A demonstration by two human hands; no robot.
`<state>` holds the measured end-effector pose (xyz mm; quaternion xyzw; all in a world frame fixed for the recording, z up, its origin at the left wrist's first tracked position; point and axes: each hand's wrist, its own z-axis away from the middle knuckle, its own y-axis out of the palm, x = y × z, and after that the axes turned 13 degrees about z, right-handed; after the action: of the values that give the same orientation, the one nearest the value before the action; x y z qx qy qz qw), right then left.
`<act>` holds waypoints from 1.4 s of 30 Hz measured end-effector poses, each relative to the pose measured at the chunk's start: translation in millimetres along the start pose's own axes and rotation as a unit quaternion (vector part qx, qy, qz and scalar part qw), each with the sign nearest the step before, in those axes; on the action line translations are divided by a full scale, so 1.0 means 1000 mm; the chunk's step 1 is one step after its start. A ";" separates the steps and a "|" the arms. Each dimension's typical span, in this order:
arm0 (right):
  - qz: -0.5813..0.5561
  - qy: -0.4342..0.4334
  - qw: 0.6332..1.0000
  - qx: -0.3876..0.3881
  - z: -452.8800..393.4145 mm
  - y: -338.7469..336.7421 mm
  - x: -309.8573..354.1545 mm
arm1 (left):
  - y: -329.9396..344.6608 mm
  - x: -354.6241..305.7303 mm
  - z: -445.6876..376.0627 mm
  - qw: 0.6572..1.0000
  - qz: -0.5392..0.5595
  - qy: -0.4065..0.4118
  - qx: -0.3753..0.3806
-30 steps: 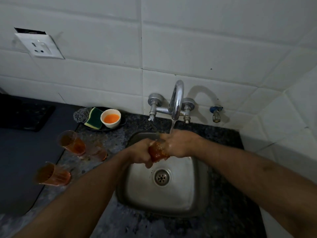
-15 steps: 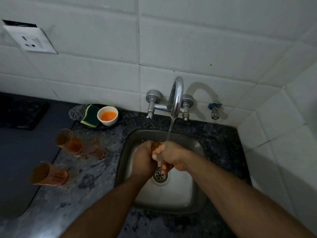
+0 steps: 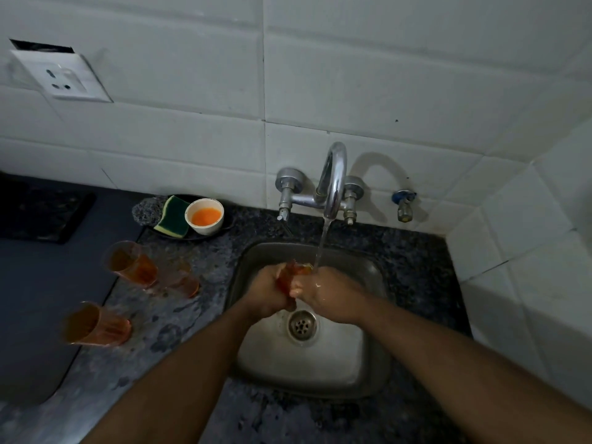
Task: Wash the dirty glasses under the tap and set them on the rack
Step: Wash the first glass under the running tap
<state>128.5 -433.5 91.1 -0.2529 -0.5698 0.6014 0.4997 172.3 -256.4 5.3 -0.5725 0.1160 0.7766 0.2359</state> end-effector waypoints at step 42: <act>-0.120 0.080 0.989 -0.038 -0.010 0.039 -0.005 | 0.027 -0.002 0.002 0.878 0.426 -0.163 -0.147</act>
<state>127.4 -427.8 51.0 -0.2485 -0.5768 0.4926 0.6024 157.4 -279.6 5.5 -0.3611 0.1925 0.8926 -0.1890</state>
